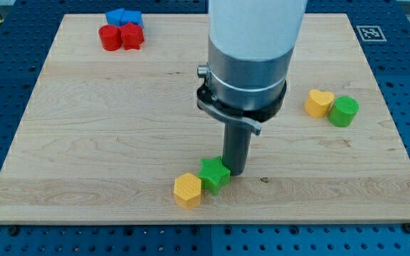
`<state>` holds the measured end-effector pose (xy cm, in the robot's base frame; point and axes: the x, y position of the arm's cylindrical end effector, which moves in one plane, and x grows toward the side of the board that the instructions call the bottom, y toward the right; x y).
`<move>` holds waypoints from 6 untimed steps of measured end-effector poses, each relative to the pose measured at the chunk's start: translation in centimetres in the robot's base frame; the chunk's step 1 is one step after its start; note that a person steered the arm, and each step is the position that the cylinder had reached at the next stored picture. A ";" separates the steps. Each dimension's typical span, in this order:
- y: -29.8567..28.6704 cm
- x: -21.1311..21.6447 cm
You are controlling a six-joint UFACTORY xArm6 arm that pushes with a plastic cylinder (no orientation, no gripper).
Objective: Slide your hand to the right of the green circle
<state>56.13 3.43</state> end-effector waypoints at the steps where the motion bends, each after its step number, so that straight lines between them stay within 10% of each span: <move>1: 0.2 0.2; 6: 30.5 -8.0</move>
